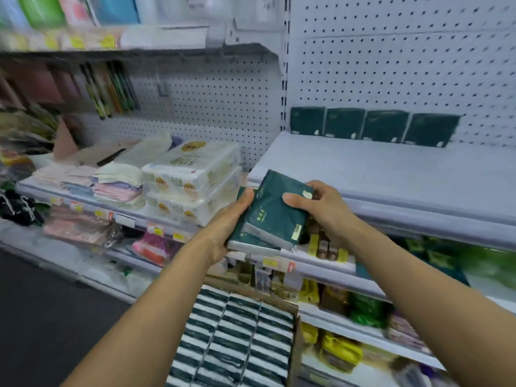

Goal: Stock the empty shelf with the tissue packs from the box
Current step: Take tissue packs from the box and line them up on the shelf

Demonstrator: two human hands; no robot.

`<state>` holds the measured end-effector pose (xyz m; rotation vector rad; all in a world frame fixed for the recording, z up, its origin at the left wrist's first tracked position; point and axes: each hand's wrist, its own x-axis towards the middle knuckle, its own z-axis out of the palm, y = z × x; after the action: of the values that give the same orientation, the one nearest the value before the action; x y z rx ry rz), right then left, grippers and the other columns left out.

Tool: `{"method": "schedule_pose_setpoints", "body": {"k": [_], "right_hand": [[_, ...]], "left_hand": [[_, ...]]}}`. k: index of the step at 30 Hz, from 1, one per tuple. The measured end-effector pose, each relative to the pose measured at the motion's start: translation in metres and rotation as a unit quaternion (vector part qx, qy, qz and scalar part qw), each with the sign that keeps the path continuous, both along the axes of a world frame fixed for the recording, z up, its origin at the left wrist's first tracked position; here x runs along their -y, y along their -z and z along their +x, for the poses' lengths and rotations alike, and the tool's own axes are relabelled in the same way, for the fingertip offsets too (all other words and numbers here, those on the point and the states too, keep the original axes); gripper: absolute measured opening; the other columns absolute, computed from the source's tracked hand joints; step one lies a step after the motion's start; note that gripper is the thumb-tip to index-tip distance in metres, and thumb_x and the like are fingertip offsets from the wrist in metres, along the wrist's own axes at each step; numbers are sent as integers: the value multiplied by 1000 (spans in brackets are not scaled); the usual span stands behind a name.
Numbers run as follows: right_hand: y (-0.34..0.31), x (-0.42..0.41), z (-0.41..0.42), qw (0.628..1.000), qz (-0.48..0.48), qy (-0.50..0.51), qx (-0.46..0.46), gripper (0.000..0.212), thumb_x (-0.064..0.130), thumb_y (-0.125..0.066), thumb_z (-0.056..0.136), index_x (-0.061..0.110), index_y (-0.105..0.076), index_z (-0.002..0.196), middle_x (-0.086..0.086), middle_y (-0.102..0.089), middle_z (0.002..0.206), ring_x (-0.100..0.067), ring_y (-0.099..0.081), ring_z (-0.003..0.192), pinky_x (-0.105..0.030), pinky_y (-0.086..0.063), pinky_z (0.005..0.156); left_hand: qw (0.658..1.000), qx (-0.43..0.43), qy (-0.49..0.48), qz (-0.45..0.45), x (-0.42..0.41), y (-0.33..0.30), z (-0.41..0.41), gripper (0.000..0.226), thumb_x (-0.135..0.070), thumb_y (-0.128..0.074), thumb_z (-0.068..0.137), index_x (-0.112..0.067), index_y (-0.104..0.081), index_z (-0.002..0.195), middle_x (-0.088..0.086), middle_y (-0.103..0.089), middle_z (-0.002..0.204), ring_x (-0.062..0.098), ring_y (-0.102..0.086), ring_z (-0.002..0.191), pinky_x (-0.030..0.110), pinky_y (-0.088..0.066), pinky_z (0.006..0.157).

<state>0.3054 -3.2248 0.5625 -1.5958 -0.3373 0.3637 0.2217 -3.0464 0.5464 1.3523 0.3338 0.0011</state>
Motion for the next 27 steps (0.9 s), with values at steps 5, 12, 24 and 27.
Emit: {"method": "schedule_pose_setpoints", "body": {"k": [5,12,24,27], "right_hand": [[-31,133,27,997,34,62,6,54,34,-84,70,5,-56,106,-17,-67,91,-24,-65,67,-35,-53,58],[-50,279,60,998,-7,65,24,31,21,-71,85,12,-62,113,-8,-66,90,-20,-64,74,-34,-55,56],[-41,391,173,956,-70,282,43,32,14,-76,82,7,-56,107,-10,-66,96,-23,-65,81,-28,-53,69],[-31,396,207,946,-116,293,74,25,16,-76,82,6,-58,95,-13,-67,85,-25,-65,77,-37,-56,77]], "left_hand": [[999,33,23,-15,103,-31,37,50,-45,-70,71,-14,-66,112,9,-75,105,22,-73,92,34,-61,74],[995,77,48,35,209,-60,94,53,-30,-79,73,-13,-62,120,8,-75,104,24,-72,95,36,-58,79],[989,84,76,98,247,-73,222,45,-24,-79,80,-15,-61,121,3,-74,107,23,-72,97,36,-57,77],[987,76,100,102,254,-70,258,46,-26,-78,81,-14,-61,123,2,-75,107,23,-71,98,37,-57,79]]}}
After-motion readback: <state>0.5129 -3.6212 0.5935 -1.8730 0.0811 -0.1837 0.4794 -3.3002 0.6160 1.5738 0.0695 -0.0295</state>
